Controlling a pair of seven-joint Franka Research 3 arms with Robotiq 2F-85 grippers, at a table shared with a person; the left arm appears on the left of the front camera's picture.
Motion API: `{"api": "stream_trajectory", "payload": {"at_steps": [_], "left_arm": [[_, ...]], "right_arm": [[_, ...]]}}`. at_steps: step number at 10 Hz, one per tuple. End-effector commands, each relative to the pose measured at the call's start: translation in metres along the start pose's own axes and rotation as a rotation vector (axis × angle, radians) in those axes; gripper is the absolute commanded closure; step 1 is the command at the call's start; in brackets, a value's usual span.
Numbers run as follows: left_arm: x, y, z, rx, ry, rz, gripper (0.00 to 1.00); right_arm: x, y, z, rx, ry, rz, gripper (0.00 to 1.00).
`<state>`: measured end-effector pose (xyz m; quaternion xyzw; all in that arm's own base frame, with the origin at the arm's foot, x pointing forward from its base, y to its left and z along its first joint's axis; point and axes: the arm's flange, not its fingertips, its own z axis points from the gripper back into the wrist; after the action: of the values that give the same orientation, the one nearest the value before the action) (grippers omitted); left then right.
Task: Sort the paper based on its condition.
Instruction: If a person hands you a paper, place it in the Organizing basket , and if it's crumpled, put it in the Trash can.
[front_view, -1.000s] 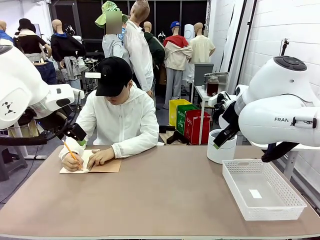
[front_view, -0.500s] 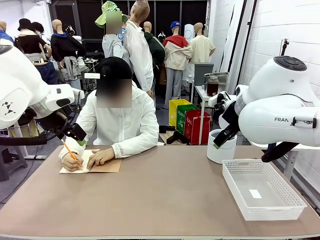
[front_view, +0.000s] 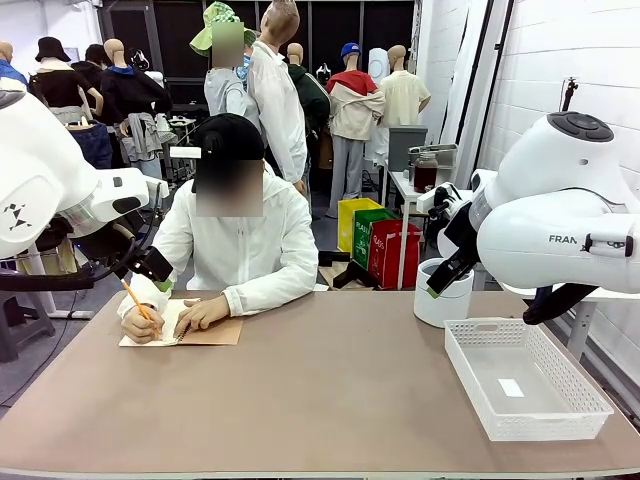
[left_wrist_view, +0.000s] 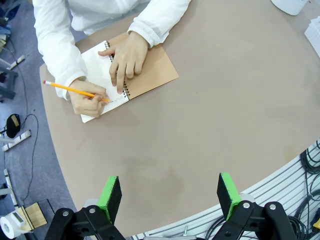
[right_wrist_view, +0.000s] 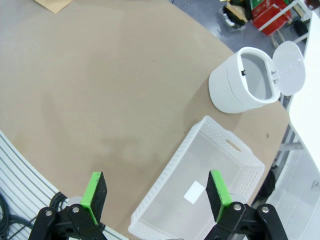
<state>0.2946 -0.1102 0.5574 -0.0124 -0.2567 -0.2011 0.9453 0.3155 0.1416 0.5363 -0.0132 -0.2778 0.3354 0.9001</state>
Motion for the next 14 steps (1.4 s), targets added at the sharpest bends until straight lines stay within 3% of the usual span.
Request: {"api": "stream_trajectory", "payload": {"at_steps": [1, 14], "left_arm": [[0.0001, -0.0003, 0.0006, 0.000, -0.002, -0.001, 0.00], [0.0001, -0.0003, 0.0006, 0.000, -0.002, -0.001, 0.00]], "right_arm": [[0.0000, -0.0002, -0.0001, -0.001, 0.000, 0.000, 0.00], [0.0000, -0.0002, -0.0001, -0.001, 0.000, 0.000, 0.00]]}}
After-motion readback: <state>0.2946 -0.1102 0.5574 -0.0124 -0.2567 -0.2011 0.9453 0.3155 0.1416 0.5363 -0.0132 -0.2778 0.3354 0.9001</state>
